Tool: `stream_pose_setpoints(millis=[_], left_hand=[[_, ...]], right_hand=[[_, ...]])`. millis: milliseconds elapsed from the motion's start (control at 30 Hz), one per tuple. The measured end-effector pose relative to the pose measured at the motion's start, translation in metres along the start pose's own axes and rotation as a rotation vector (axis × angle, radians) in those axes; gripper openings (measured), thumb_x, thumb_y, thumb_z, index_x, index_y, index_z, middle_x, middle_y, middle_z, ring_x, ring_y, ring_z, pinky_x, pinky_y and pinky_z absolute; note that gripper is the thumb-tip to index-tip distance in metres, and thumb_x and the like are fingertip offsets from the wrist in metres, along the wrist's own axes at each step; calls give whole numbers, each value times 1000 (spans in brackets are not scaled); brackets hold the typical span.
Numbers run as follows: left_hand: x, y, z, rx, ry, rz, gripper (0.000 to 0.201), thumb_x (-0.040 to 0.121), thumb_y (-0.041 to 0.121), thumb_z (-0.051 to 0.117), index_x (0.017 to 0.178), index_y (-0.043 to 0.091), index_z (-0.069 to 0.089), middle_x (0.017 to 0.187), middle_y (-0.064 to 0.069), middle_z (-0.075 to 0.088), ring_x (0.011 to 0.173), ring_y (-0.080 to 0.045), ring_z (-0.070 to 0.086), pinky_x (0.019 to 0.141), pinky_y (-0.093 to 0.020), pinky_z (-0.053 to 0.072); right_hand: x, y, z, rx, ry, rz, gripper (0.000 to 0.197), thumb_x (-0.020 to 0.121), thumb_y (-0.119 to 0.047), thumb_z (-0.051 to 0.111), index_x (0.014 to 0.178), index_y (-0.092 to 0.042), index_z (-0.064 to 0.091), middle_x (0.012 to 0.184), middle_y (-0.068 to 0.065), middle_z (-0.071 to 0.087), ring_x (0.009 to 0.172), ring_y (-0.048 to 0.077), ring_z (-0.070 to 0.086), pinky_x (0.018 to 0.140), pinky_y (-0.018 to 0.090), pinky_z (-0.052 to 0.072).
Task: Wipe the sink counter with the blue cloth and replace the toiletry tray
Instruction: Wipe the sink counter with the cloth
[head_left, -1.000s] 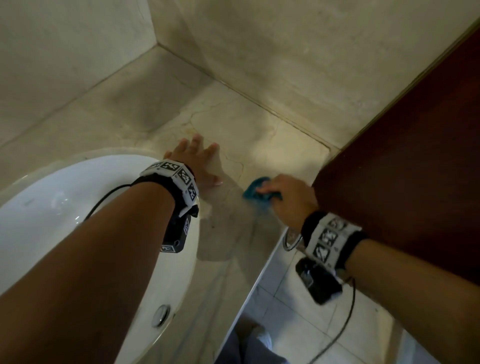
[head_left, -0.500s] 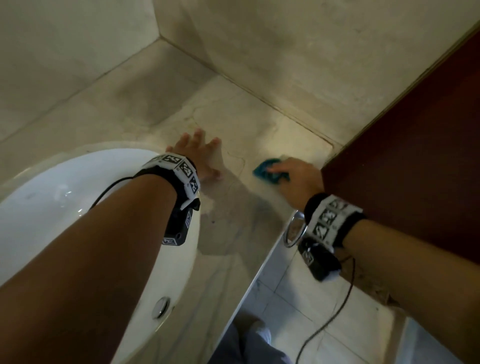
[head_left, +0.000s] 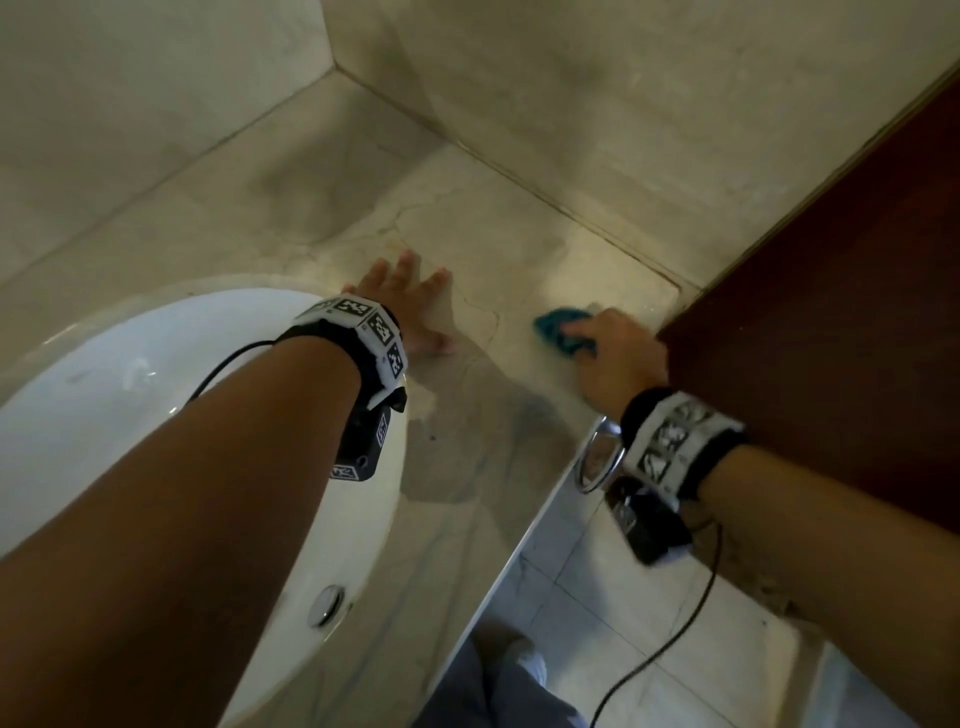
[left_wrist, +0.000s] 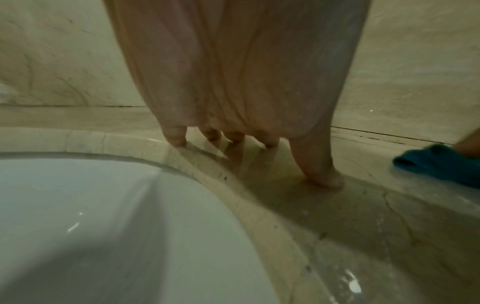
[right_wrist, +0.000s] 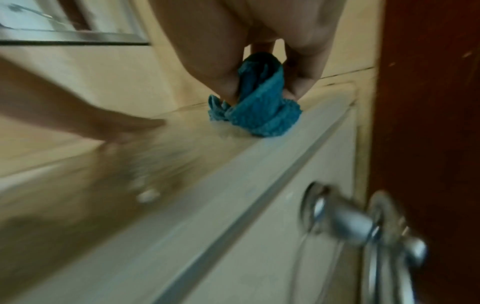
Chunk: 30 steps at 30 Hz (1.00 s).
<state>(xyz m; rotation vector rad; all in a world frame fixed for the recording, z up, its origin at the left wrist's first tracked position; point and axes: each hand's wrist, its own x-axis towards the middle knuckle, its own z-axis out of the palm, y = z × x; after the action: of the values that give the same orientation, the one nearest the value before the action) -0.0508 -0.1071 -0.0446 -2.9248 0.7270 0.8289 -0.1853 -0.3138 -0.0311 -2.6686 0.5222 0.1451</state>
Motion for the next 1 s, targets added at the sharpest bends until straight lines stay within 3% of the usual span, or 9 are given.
stream_pose_setpoints(millis=[133,233,367,467,533,667,767,1000], left_hand=[[-1,2,1,1,22,-8,92,76,65,57,146,38,5,158,-1,-5,145,-34,1,113,-55,19],[0,1,1,12,37,-2,92,75,65,58,146,38,7,158,-1,-3,144,-34,4,113,-55,21],[3,-2,3,13,25,11,93,75,67,58,147,41,5,158,-1,-5,143,-35,5,112,-55,21],[1,-2,1,-24,-2,-3,95,76,67,58,148,43,1,159,3,-11,146,-31,-3,115,-55,15],[0,-2,0,-25,3,-4,94,76,67,58,148,43,1,159,4,-11,146,-30,-4,115,-55,15],[-1,0,2,0,44,1,91,75,68,57,146,43,5,158,3,-5,145,-32,2,113,-54,19],[-3,1,1,-13,21,-15,92,77,67,56,147,43,1,159,4,-10,146,-31,-3,115,-54,15],[-5,0,-1,-69,-18,-3,94,78,68,56,147,45,-2,158,5,-17,146,-28,-10,115,-54,8]], right_hand=[[-49,-31,27,28,-180,-225,48,79,-3,52,119,-28,61,114,6,55,103,33,53,88,36,45],[-30,-35,21,102,-188,-255,45,78,4,50,113,-20,66,112,11,57,102,36,52,87,34,43],[31,-14,-2,91,-15,-116,38,86,0,47,113,-18,67,123,12,57,112,32,53,96,29,39],[64,-5,-19,83,31,66,36,87,-8,51,119,-21,64,131,9,56,115,31,54,97,31,41],[60,-11,-20,38,22,92,36,88,-12,53,122,-20,60,132,9,55,116,32,53,96,31,41],[1,-41,8,44,-112,-213,35,86,-7,52,118,-18,64,120,11,57,110,32,53,90,29,40],[-13,-46,13,107,-245,-296,41,83,3,48,114,-16,67,113,12,58,103,33,54,82,30,40],[84,-20,-18,73,51,-76,38,90,-6,48,126,-13,58,135,16,51,122,34,48,104,28,32]])
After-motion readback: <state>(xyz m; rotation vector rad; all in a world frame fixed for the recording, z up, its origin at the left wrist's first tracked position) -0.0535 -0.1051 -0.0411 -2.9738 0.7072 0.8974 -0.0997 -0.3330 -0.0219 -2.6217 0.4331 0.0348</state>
